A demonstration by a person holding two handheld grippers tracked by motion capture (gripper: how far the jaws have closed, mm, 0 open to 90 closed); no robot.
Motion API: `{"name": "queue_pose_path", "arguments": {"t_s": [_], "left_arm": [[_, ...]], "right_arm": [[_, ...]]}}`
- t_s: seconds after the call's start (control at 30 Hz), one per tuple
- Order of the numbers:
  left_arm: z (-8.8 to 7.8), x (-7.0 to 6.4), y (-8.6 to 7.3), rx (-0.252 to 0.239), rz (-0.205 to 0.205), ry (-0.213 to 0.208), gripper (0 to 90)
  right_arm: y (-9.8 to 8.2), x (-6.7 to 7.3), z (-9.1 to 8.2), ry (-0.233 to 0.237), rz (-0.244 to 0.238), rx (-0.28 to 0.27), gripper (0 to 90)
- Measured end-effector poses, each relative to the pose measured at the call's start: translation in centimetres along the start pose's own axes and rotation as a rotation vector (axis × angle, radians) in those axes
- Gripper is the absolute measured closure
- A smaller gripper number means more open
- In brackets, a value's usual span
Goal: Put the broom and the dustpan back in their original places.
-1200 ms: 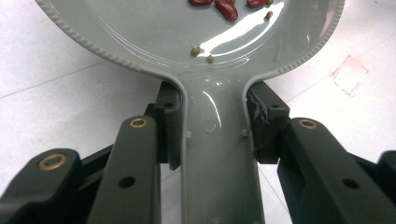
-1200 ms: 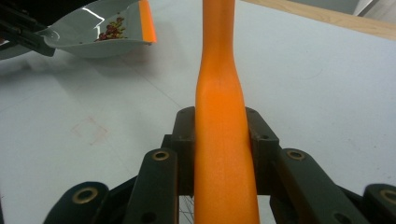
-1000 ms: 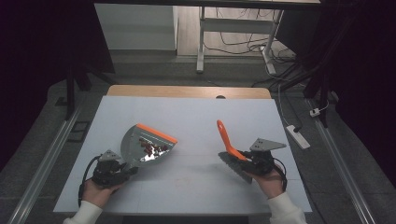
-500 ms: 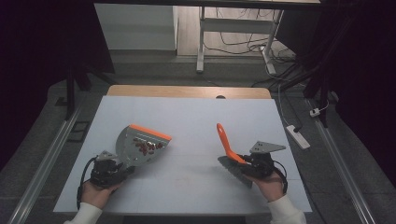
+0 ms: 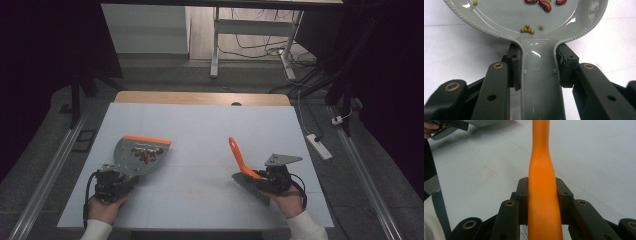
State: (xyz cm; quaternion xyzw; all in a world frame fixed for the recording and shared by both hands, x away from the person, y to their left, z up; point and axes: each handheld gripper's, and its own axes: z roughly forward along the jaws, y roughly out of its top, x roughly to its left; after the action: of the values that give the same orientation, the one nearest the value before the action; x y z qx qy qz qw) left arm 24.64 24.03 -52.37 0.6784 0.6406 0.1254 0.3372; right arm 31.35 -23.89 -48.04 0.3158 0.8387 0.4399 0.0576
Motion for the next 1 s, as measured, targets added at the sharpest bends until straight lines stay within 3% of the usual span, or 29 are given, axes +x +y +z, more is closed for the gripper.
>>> {"name": "queue_pose_path", "arguments": {"t_s": [0.13, 0.3, 0.37, 0.7, 1.0], "left_arm": [[0.6, -0.4, 0.1, 0.007, -0.005, 0.028, 62.2], [1.3, -0.5, 0.2, 0.013, -0.029, 0.050, 62.2], [1.4, -0.4, 0.2, 0.012, -0.050, 0.050, 62.2], [2.0, -0.9, 0.2, 0.022, -0.034, 0.054, 61.7], [2.0, -1.1, 0.1, 0.012, -0.034, 0.036, 57.4]], "right_arm": [[-0.3, -0.3, 0.4, 0.015, 0.026, 0.023, 70.4], [-0.5, -0.6, 0.9, -0.020, 0.024, 0.064, 70.4], [-0.5, -0.7, 1.0, -0.032, 0.030, 0.066, 70.4], [-0.6, -2.5, 1.2, -0.074, 0.071, 0.084, 68.2], [-0.6, -3.3, 1.8, -0.125, 0.061, 0.140, 58.2]]}}
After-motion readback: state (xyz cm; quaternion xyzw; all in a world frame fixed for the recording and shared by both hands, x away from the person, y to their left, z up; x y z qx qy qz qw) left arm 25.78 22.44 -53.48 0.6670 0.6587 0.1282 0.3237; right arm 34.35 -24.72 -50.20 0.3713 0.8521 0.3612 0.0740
